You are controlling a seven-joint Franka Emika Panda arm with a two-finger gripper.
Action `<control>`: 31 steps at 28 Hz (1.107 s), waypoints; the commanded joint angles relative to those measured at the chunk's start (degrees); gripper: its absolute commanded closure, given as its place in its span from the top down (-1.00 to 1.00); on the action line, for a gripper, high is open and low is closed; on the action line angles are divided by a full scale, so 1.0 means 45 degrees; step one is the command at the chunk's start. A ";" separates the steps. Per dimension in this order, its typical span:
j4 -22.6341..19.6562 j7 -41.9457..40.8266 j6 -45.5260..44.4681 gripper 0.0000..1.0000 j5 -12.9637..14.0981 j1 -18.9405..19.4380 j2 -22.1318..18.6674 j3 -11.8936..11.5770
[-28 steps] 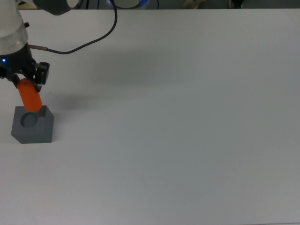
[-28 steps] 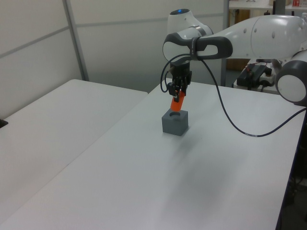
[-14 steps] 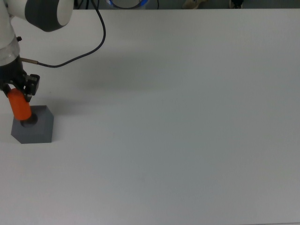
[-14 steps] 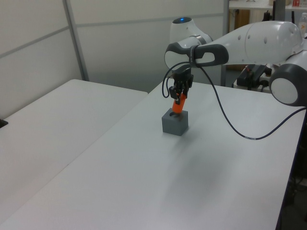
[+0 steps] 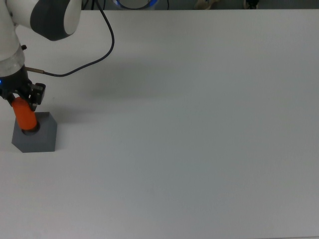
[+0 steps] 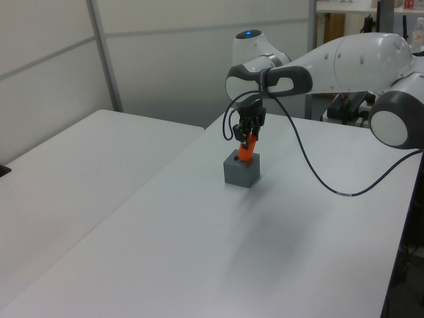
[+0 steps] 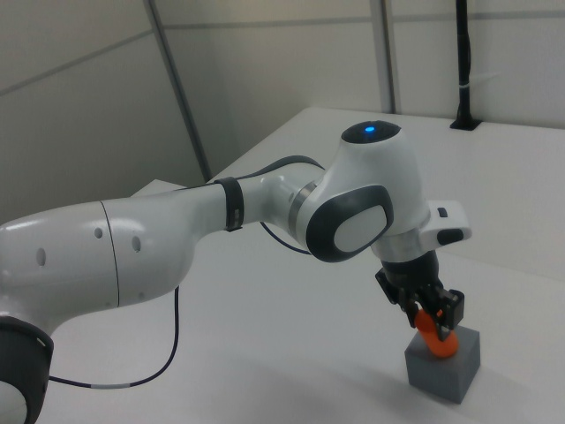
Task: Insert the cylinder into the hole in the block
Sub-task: 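Align and lower the cylinder into the hole of the grey block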
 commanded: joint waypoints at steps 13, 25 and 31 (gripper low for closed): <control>-0.0276 0.0148 0.1471 -0.33 0.0243 0.0144 0.0114 0.0031; -0.0315 -0.0008 0.1337 -0.33 0.0087 0.0184 0.0153 0.0050; -0.0335 -0.0027 0.0849 -0.33 0.0068 0.0203 0.0094 0.0050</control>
